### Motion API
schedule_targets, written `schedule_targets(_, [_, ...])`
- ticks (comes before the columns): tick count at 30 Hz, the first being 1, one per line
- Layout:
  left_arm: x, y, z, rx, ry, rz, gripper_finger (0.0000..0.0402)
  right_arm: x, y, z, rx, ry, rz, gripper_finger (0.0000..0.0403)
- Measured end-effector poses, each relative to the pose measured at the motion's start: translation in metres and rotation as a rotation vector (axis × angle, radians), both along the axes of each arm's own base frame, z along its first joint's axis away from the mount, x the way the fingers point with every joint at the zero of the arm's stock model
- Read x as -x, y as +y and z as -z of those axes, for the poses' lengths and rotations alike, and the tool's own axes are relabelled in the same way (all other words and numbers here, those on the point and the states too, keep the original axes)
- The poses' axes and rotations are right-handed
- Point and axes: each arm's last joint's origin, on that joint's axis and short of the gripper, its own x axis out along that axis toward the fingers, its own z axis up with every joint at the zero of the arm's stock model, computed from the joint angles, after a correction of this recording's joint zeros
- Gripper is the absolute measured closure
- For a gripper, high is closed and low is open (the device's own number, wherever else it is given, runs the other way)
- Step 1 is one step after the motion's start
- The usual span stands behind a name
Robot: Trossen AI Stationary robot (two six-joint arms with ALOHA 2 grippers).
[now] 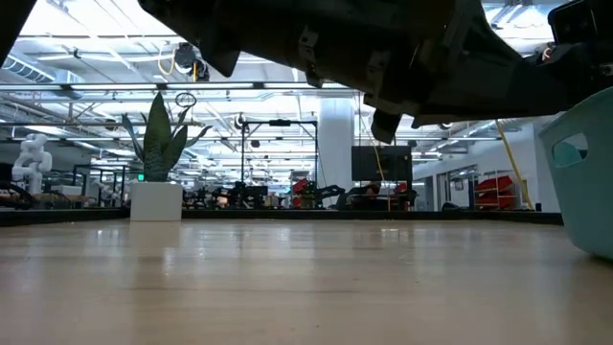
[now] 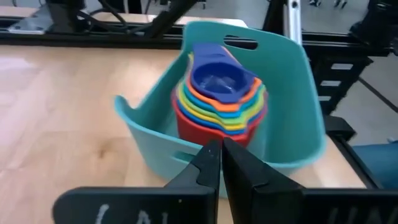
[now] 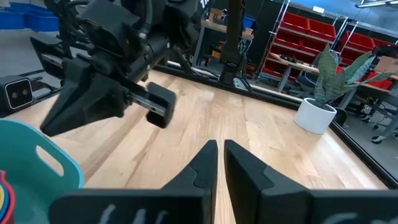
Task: Nest measuring cups in basket
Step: Adjust the green bin, then return to Home Position
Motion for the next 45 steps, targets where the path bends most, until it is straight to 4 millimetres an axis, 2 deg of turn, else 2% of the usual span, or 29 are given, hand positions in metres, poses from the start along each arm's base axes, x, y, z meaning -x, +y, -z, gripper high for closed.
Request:
schedule_targets(7, [0.008,-0.019,0.0,0.026,0.003,0.03,0.0383,0.0,0.0,0.0,-0.001,-0.001,0.001,0.0383])
schedule_targets(13, [0.012,-0.03,-0.002,0.003,-0.032,-0.035,0.0383,0.0,0.0,-0.001,-0.003,-0.008,0.001,0.0383])
schedule_targets(17, [0.012,-0.029,0.014,-0.052,-0.018,-0.177,0.0383,0.0,0.0,-0.001,-0.005,-0.013,0.001,0.0383])
schedule_targets(22, [0.004,-0.024,0.033,0.02,-0.033,-0.218,0.0383,0.0,0.0,-0.002,-0.013,-0.015,0.002,0.0383])
schedule_targets(30, [-0.029,-0.042,0.047,0.075,-0.087,-0.134,0.0383,0.0,0.0,-0.001,-0.011,-0.012,0.001,0.0383])
schedule_targets(33, [-0.035,-0.049,0.056,0.06,-0.077,-0.113,0.0383,0.0,0.0,-0.001,-0.011,-0.011,0.001,0.0383])
schedule_targets(38, [-0.035,-0.055,0.049,0.076,-0.066,-0.073,0.0383,0.0,0.0,-0.001,-0.01,-0.008,0.001,0.0383])
schedule_targets(45, [-0.027,-0.069,0.052,0.09,-0.006,0.041,0.0383,0.0,0.0,-0.001,-0.022,-0.006,0.0,0.0383])
